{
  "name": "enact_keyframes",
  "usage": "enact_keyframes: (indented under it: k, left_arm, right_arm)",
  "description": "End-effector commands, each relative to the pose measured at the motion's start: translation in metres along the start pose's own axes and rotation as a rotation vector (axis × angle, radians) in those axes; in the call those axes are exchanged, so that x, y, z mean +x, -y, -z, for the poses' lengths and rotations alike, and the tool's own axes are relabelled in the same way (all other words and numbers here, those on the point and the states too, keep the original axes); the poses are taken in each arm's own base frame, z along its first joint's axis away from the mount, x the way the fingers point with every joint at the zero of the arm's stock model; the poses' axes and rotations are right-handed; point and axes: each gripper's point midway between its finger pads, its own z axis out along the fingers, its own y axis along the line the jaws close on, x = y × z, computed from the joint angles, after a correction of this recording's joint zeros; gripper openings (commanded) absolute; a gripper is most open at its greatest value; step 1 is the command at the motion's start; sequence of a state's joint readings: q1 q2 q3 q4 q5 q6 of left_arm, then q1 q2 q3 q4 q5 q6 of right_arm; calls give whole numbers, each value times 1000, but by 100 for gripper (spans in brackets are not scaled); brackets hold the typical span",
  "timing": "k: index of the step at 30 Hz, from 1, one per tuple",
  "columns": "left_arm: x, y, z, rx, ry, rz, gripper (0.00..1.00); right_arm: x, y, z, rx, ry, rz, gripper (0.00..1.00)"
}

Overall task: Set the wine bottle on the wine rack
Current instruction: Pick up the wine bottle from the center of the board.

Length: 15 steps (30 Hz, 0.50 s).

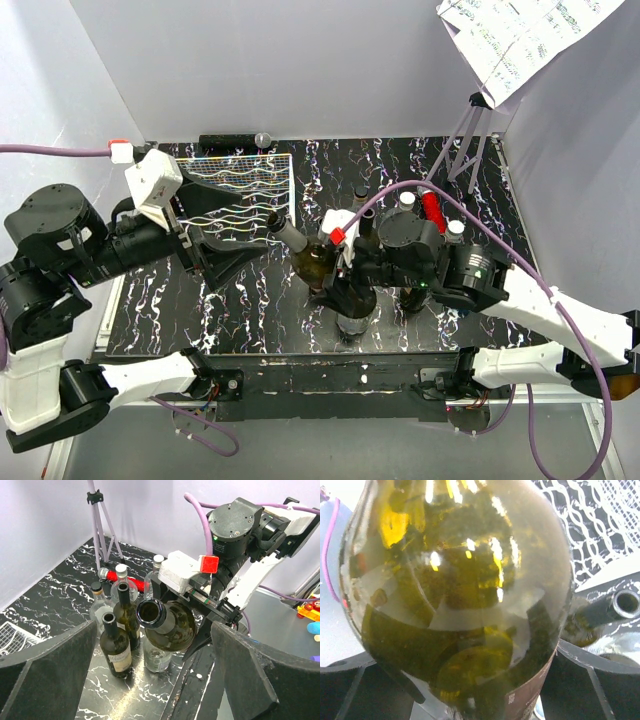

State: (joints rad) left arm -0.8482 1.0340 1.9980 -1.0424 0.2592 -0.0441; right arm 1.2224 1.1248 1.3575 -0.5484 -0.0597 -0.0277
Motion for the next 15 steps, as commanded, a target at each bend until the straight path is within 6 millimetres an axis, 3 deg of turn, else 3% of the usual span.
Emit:
enact_keyframes:
  k: [1, 8, 15]
  left_arm:
    - [-10, 5, -5, 41, 28, -31, 98]
    - [-3, 6, -19, 69, -7, -35, 98]
    - [23, 3, -41, 93, -103, -8, 98]
  right_arm:
    - [-22, -8, 37, -12, 47, -13, 1]
    - [11, -16, 61, -23, -89, -108, 1]
    - [37, -22, 70, -26, -178, -165, 1]
